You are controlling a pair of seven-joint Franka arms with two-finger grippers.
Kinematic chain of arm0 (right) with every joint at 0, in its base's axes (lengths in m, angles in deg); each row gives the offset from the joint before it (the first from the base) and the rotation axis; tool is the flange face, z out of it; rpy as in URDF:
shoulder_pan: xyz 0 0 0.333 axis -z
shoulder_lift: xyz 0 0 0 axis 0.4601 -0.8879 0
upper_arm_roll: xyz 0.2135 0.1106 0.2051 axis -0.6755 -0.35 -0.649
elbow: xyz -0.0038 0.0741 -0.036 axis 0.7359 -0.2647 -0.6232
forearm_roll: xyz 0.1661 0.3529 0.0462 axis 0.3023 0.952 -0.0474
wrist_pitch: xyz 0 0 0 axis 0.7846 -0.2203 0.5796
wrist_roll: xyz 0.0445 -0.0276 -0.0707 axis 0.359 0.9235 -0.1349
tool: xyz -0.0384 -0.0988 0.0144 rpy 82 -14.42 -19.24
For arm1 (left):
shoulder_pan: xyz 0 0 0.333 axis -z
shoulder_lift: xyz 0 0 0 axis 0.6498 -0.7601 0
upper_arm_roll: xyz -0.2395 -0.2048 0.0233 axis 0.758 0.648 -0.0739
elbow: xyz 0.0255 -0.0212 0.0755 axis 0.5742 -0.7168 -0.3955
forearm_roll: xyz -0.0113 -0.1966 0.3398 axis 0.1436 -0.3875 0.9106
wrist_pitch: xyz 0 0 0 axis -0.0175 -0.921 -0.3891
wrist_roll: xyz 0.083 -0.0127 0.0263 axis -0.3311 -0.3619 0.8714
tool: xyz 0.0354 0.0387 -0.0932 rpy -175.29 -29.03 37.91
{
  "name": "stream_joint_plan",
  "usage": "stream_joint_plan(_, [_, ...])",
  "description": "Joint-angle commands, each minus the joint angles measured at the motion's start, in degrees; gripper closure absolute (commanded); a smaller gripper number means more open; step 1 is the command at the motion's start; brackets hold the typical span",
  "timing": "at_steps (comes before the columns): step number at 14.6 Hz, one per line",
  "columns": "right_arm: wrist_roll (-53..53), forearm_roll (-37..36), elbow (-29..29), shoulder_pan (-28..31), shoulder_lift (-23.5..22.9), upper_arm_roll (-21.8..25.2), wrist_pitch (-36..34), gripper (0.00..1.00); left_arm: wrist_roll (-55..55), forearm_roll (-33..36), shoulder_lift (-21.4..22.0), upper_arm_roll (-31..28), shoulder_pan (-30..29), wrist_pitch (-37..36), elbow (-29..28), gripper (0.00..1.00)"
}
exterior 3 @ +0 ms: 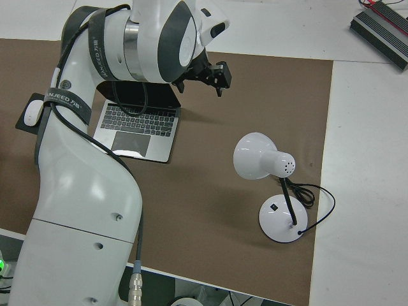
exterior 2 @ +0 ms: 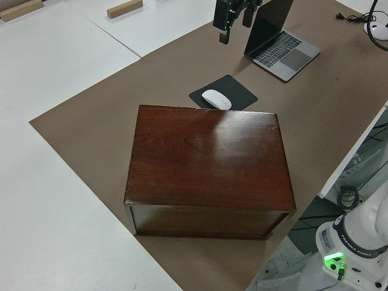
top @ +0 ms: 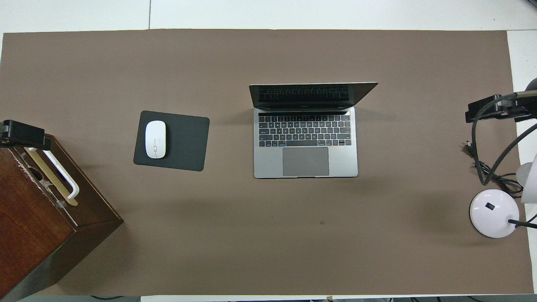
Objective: Close laptop with both arms
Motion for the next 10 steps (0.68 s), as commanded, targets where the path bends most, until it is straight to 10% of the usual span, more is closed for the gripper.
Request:
stream_joint_plan(1, [1.6, -0.3, -1.2, 0.9, 1.1, -0.3, 0.4, 0.0, 0.2, 0.7, 1.5, 0.5, -0.7, -0.2, -1.5, 0.0])
stream_joint_plan(10, [1.6, -0.4, -1.1, 1.5, 0.7, -0.3, 3.3, 0.0, 0.4, 0.7, 1.7, 0.4, -0.7, 0.4, -1.3, 0.0])
